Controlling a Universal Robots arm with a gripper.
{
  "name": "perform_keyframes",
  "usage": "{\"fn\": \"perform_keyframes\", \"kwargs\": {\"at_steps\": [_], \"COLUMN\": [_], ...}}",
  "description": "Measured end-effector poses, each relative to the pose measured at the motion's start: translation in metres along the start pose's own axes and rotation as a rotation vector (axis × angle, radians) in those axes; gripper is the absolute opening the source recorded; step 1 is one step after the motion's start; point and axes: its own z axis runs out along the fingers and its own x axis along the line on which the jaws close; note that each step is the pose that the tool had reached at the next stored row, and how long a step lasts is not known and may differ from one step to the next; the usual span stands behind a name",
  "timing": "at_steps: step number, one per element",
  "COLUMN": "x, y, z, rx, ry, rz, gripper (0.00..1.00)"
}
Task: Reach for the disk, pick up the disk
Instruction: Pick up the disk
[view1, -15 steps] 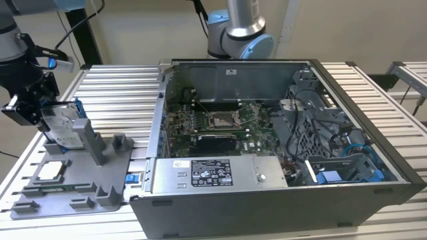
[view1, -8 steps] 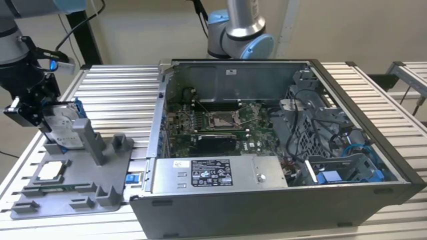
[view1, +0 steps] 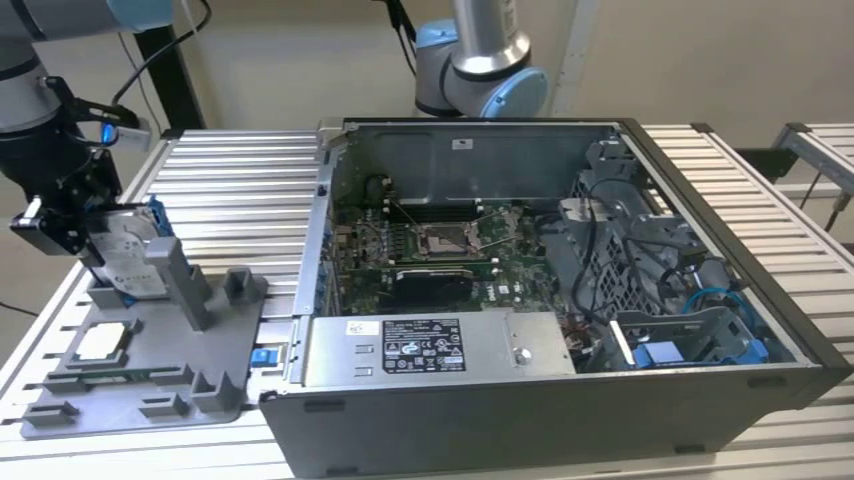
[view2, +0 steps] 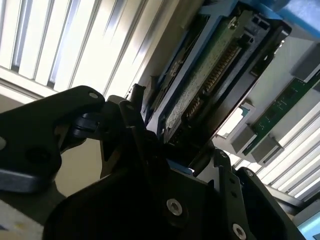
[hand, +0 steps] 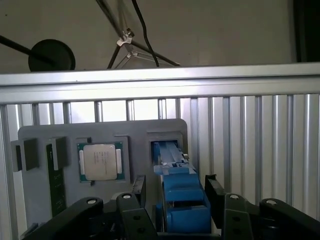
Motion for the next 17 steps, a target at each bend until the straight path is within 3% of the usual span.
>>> {"fn": "perform_keyframes", "kwargs": {"at_steps": [2, 3, 17], "x": [-0.0001, -0.0001, -0.0001], "y": [0.0000, 0.0000, 0.0000], "z": [0.0001, 0.0001, 0.0004], "rx": [0.0002, 0.0002, 0.0003], "ry": [-0.0001, -0.0001, -0.0002], "rz": [0.000, 0.000, 0.000], "gripper": [1.00, 0.00, 0.00]}}
